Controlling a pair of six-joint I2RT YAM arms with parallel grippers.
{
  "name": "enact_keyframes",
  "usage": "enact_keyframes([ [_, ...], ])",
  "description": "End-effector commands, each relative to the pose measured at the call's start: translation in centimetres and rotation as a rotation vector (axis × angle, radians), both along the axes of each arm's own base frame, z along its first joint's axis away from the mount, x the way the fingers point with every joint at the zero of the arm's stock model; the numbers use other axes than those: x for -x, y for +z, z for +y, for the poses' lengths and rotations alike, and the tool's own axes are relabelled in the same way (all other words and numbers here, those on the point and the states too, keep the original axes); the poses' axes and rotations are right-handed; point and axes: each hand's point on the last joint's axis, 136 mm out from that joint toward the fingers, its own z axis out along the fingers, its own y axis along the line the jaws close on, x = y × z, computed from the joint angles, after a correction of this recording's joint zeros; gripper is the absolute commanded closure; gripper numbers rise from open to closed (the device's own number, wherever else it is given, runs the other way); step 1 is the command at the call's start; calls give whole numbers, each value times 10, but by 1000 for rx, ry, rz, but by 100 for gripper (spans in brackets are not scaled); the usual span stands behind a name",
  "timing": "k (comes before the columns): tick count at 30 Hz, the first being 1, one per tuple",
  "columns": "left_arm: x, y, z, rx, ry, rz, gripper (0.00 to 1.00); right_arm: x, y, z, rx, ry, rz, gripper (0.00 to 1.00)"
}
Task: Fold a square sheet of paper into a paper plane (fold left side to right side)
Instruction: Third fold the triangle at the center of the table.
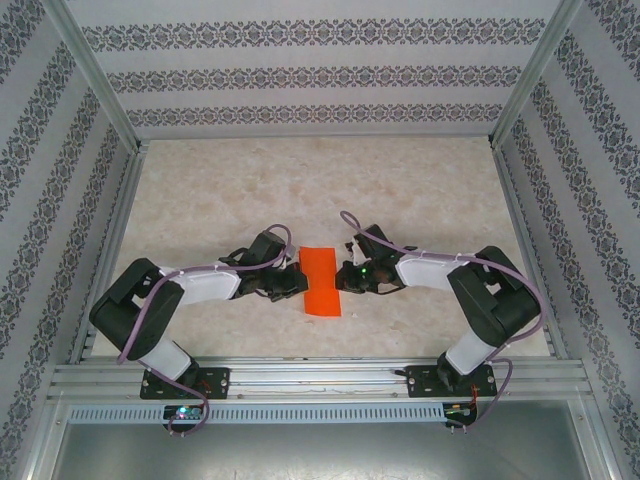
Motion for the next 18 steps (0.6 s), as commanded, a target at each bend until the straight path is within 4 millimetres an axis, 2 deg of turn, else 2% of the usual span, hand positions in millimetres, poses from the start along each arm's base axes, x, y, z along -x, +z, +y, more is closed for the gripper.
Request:
enact_keyframes([
  [1, -1, 12, -2, 40, 37, -10, 100, -10, 27, -3, 15, 35, -151, 74],
  [5, -2, 18, -5, 70, 56, 17, 100, -8, 56, -8, 30, 86, -324, 58],
  [9, -1, 19, -9, 82, 56, 48, 100, 12, 74, -14, 93, 173, -497, 45],
  [13, 2, 16, -10, 69, 39, 76, 100, 37, 81, -14, 177, 264, -665, 36],
  [18, 2, 17, -14, 83, 27, 91, 100, 65, 76, -4, 294, 408, -822, 32],
])
